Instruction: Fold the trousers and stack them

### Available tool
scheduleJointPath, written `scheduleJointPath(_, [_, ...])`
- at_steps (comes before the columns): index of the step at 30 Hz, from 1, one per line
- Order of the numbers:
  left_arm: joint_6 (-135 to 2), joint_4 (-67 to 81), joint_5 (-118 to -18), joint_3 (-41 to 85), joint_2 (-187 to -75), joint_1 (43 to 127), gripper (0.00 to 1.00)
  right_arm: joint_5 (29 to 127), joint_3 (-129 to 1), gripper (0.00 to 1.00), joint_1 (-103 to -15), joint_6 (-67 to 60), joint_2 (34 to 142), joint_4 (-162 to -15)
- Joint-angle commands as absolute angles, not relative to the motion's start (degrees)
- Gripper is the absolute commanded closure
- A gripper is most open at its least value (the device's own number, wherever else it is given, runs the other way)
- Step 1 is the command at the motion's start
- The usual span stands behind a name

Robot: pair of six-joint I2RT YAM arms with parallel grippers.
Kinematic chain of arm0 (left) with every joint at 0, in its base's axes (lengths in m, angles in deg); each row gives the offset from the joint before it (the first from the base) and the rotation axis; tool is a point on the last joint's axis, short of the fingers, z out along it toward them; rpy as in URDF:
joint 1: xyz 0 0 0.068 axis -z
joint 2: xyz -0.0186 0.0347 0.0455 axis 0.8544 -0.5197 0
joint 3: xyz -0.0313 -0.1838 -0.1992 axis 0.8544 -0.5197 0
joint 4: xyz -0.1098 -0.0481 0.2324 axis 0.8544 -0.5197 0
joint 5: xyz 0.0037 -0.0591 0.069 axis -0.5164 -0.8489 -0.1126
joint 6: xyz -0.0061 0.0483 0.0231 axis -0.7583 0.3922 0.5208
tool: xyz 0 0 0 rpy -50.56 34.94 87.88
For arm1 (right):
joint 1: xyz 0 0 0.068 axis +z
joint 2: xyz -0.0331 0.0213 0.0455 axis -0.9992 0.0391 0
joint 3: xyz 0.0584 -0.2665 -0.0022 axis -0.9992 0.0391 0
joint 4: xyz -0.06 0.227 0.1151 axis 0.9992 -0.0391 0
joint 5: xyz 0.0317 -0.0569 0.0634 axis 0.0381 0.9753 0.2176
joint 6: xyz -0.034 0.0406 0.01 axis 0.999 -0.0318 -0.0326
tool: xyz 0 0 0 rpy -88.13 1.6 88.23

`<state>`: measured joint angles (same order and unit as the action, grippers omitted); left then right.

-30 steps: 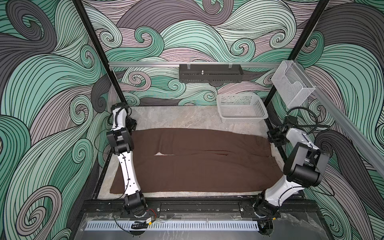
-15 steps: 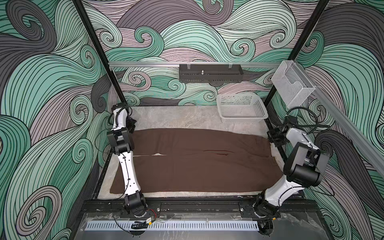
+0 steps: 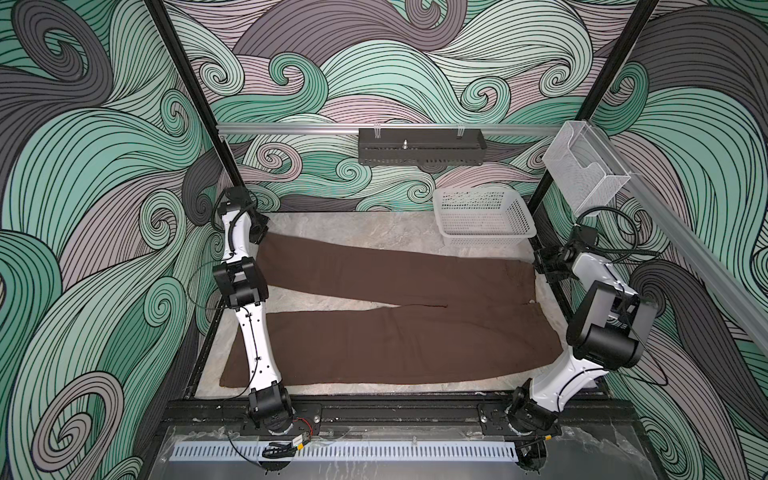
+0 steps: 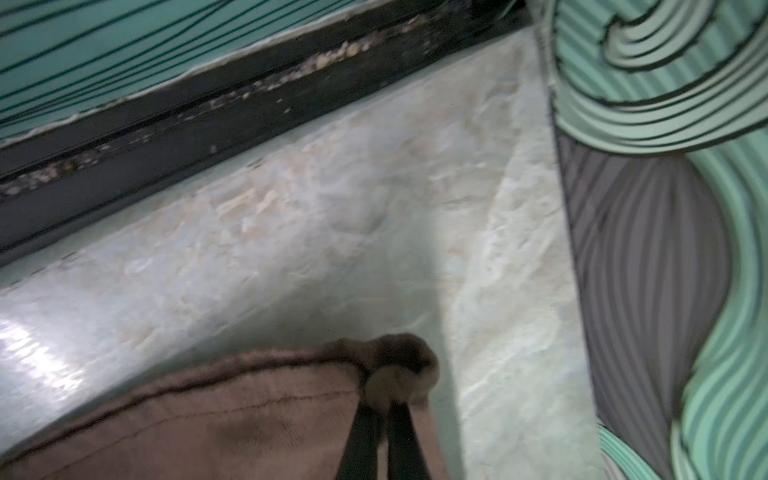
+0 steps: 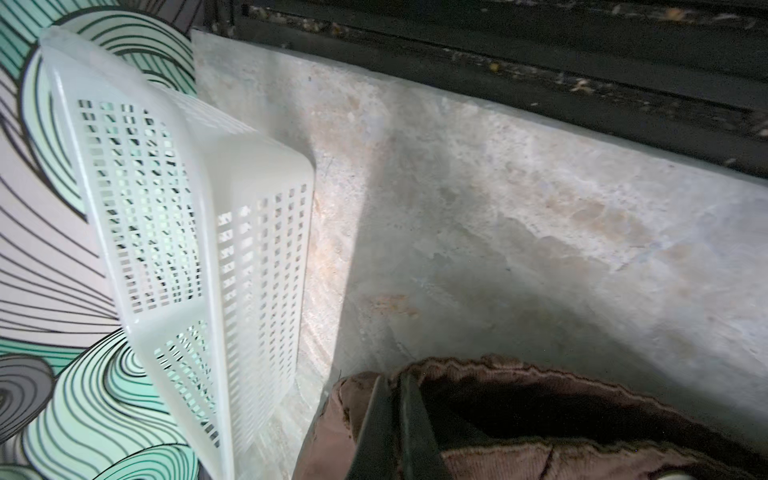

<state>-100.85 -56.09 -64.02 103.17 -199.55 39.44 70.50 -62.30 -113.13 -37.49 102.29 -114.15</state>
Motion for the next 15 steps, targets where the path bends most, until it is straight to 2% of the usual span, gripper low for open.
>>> scheduleJointPath(1, [-103.1, -51.4, -65.8, 105.0, -194.8, 37.7, 1.0, 68.3, -63.9, 1.0, -113.9, -38.2, 101.5, -110.1])
scheduleJointPath(4, [-102.9, -51.3, -66.9, 102.2, -193.0, 36.8, 1.0, 68.0, -64.2, 1.0, -114.8, -37.9, 101.2, -110.7])
scheduleJointPath(10, [-102.6, -44.7, -68.7, 87.4, -185.9, 34.7, 1.0, 67.3, -62.1, 1.0, -115.8, -36.1, 99.0, -106.9])
scheduleJointPath(15, [-102.9, -45.8, -71.8, 93.6, -189.5, 33.9, 1.0, 66.3, -64.9, 1.0, -116.0, -35.7, 101.0, -103.7])
